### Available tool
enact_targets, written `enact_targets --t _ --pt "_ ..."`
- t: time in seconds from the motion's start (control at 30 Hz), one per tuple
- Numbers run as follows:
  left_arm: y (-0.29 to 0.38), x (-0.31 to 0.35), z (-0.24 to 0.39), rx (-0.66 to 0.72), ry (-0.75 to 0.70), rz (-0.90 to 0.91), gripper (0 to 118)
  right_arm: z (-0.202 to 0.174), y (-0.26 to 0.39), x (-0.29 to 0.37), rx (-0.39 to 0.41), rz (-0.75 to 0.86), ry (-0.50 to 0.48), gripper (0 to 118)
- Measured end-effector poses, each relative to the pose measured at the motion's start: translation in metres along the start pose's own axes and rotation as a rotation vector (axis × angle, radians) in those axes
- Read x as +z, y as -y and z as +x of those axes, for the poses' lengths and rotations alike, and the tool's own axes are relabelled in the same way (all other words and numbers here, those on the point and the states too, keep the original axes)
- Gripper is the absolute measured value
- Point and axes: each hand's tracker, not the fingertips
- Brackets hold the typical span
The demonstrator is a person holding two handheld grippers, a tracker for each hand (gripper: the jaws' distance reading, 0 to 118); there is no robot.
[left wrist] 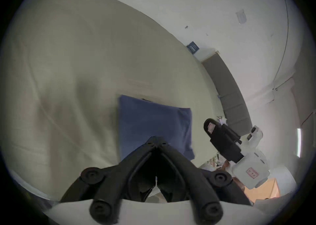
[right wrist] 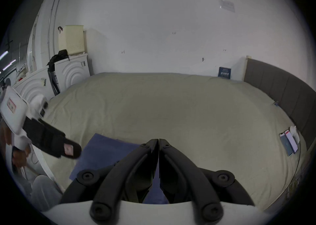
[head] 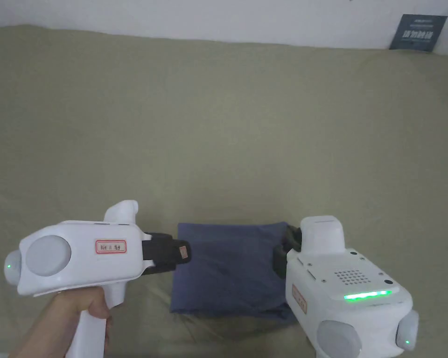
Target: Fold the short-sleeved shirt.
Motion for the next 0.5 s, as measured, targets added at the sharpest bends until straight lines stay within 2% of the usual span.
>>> enact_targets --t 0.1,0.27,0.4,0.5 --pt "0.001 0.008 -0.011 0.042 -0.019 0.011 0 -0.004 0.017 -0.02 -0.01 -0.114 0.009 7" --pt "-0.005 0.017 -0.028 0.05 -0.072 0.025 0 0.001 0.034 -0.043 -0.075 -0.263 0.019 7" --pt "-0.01 0.014 -0.031 0.027 -0.116 -0.01 0 -0.003 0.022 -0.045 -0.024 -0.28 0.029 7" --pt "-0.011 0.007 -0.032 0.014 -0.101 -0.044 4 -0.001 0.023 -0.044 -0.024 -0.278 0.024 7"
